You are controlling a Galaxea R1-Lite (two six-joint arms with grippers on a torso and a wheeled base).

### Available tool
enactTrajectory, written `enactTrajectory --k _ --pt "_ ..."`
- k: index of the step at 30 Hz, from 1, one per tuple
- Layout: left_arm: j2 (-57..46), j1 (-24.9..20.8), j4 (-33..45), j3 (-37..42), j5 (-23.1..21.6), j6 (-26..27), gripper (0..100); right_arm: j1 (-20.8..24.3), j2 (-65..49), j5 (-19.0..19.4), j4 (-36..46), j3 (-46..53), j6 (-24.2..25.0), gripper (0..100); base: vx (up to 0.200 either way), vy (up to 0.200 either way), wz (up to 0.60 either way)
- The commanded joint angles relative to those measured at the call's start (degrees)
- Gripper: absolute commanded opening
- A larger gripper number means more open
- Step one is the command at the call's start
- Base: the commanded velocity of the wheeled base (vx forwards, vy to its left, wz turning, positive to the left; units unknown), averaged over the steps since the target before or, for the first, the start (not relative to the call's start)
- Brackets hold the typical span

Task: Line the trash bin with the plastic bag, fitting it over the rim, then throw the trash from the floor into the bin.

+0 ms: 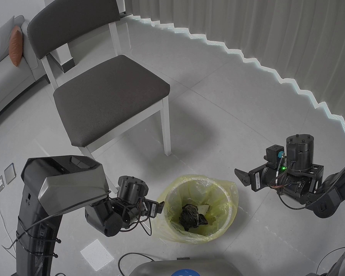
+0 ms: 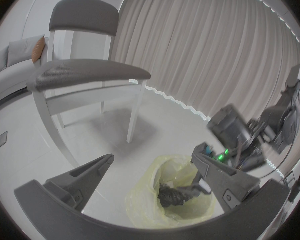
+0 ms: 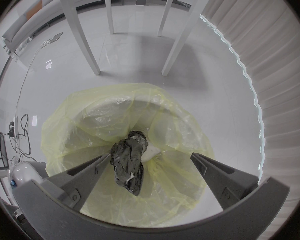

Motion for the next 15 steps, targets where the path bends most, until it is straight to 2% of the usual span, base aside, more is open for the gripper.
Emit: enactTrajectory --k 1,8,12,15 --pt "1.6 1.4 -0.2 -0.5 0.0 -0.1 100 -1.7 0.3 0.5 -0.5 0.4 -0.1 100 0.0 0.0 0.0" --pt "1.7 1.9 0.0 -1.2 0.0 -0.1 100 -2.7 2.7 0.5 -0.6 -0.1 -0.3 100 0.0 0.0 0.0" --pt "3.9 1.7 1.1 -4.7 -0.6 0.0 100 -2.6 3.2 0.5 -0.6 -0.1 -0.3 100 0.0 0.0 0.0" --pt "5.2 1.2 7.4 -9.5 -1.6 -0.7 100 -2.6 3.9 0.5 -0.6 -0.2 -0.3 100 0.0 0.0 0.0"
